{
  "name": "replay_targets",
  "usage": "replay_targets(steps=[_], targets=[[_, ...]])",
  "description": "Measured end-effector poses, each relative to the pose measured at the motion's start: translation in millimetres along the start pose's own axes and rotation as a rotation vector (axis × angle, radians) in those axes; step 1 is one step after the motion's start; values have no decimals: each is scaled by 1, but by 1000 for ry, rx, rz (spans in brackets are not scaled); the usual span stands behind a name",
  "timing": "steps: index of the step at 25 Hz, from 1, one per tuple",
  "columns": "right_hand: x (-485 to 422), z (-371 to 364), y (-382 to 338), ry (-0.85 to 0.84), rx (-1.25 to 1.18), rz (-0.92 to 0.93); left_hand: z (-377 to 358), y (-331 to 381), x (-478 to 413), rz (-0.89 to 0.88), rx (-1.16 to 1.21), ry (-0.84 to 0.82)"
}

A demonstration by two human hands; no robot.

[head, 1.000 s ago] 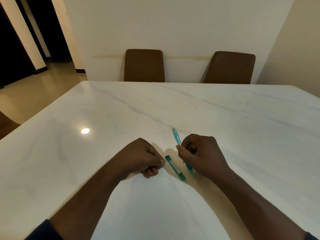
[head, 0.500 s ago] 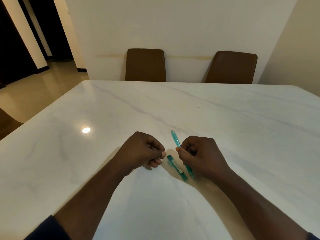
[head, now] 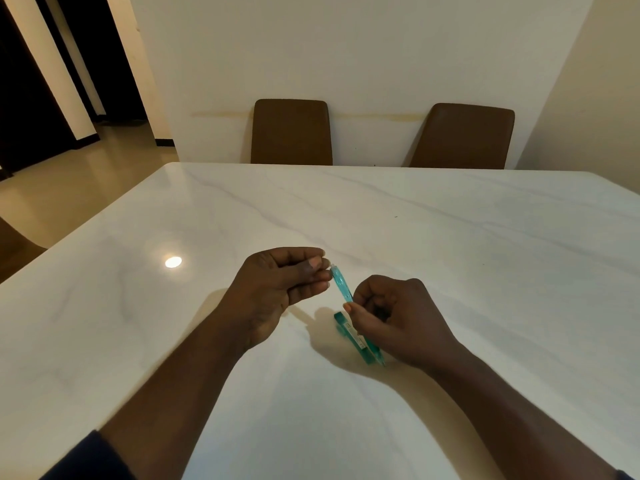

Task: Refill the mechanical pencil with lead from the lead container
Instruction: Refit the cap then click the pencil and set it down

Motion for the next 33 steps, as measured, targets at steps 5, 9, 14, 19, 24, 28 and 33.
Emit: replay_targets(steps=[5, 9, 14, 19, 24, 28, 33], targets=[[0, 0, 0, -1, -12, 29, -1, 1, 0, -31, -43, -16], [1, 1, -1, 6, -12, 47, -2, 2, 1, -54, -89, -28], [2, 2, -3, 10, -24, 57, -2, 3, 2, -62, -136, -37], [2, 2, -3, 0, -9, 70, -3, 3, 3, -78, -166, -39], [1, 2, -1, -6, -12, 31, -1, 6, 2, -101, -222, -55], [1, 0, -1, -7, -10, 20, 0, 9, 2, -123, -269, -66], [3, -2, -3, -30, -4, 22, 1, 8, 2, -89, -305, -90]])
Point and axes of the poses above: each hand's wrist, its own x-axis away from the middle knuckle, its own z-axis out of the back of the hand, y = z × x, the point moved 6 cm from there along -x, towards the middle knuckle, and after that the axes turned 10 degrees about x, right-handed, at the moved point
